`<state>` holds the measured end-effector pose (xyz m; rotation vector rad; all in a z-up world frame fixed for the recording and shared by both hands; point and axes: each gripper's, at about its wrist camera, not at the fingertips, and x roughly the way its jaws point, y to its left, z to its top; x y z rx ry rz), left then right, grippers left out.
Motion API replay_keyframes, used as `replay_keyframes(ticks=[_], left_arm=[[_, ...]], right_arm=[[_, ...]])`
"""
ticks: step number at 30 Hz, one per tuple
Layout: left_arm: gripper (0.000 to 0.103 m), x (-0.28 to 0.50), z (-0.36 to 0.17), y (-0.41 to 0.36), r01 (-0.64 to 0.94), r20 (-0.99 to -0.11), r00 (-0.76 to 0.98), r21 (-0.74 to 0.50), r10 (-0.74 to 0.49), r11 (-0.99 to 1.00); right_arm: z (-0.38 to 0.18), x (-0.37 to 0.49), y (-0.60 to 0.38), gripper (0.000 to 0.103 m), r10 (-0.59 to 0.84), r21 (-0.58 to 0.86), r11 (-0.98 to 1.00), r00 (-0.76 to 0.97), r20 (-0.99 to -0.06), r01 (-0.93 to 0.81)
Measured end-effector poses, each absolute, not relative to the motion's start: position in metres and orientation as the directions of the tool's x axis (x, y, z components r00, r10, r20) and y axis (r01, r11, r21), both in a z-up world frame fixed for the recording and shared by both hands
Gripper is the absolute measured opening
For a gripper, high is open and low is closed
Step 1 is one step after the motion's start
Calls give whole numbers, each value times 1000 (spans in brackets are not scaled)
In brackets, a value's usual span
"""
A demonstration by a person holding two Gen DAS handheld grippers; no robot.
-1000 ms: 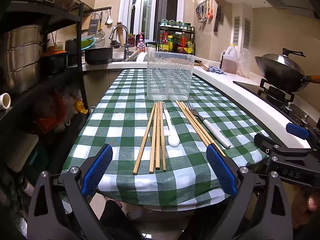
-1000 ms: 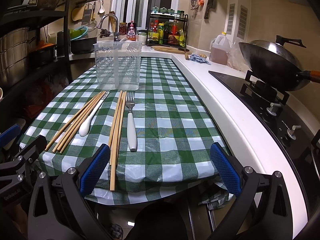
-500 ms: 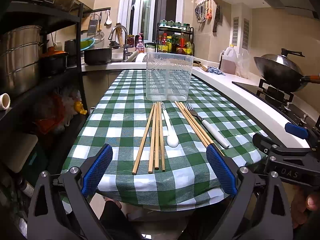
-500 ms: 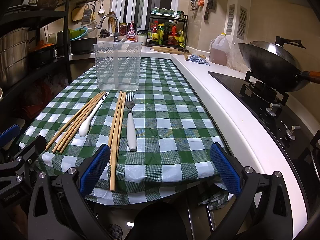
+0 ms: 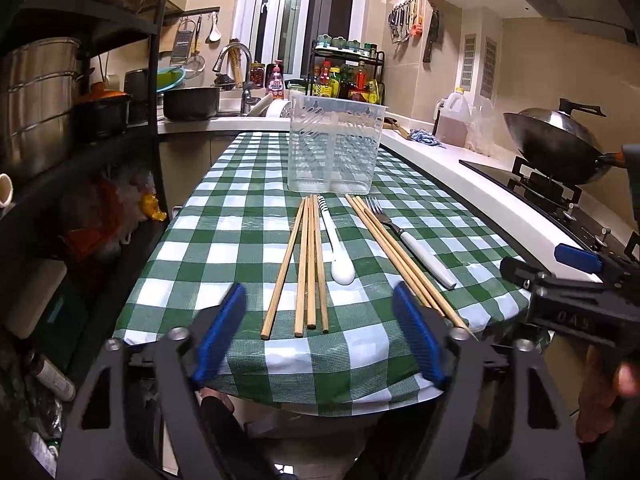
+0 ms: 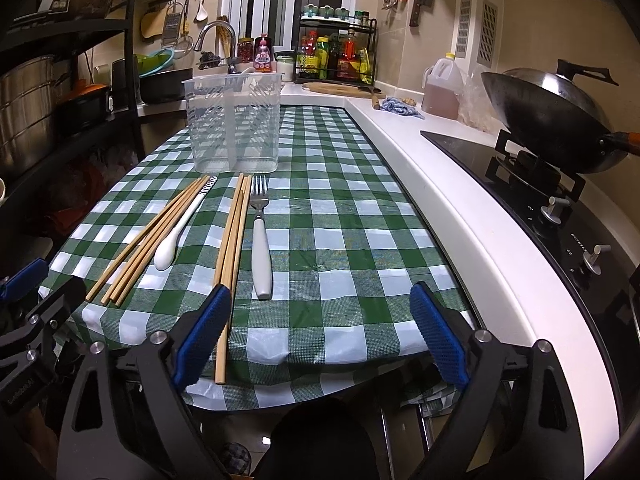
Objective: Organize utensils
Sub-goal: 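Grasp the white-handled fork with the right gripper while the left gripper grasps a chopstick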
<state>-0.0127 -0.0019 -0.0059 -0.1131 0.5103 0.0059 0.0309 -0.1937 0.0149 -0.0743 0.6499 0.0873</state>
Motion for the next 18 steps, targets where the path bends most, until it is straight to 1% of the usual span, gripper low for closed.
replay_keyframes(ticks=[1,2,3,4,5,6,8,9,10,13,14,17,18], left_arm=[[58,-12,-9,1,-36,-492,870,-112,-24,993],[55,-10,-12,4,-38,-498,867,-118,-27,992],[46,-8,-17,8,-44,-510,860,-126,-26,991],[40,-6,-20,12,-50,-518,855,-131,-25,990],[37,-4,-24,17,-58,-527,850,-142,-26,988],[33,-2,-29,21,-63,-534,845,-152,-28,986],[32,2,-35,28,-74,-542,840,-160,-24,984],[32,4,-38,31,-79,-544,839,-161,-22,984],[32,6,-40,32,-81,-545,838,-159,-20,984],[29,12,-46,34,-79,-547,837,-149,-15,986],[27,14,-49,34,-75,-549,836,-140,-14,987],[23,15,-54,32,-66,-546,838,-110,-5,992],[22,15,-54,31,-64,-544,839,-96,1,993]], right_arm=[[14,33,-196,81,71,-20,994,783,-617,-107],[12,37,-197,75,84,-6,994,777,-624,-112],[11,40,-199,65,98,9,993,771,-630,-120],[10,42,-200,59,116,31,992,761,-638,-125],[8,45,-200,48,136,49,989,756,-640,-137],[6,48,-201,42,162,73,986,744,-648,-151],[1,52,-202,36,205,112,978,724,-659,-174],[-1,53,-201,35,214,112,976,723,-657,-187],[-1,53,-198,35,229,119,973,739,-633,-199],[-6,54,-194,35,264,136,963,721,-641,-233],[-10,56,-194,35,250,117,965,687,-683,-235],[-17,61,-191,35,237,89,964,656,-716,-251],[-18,63,-191,35,238,91,964,659,-714,-250]])
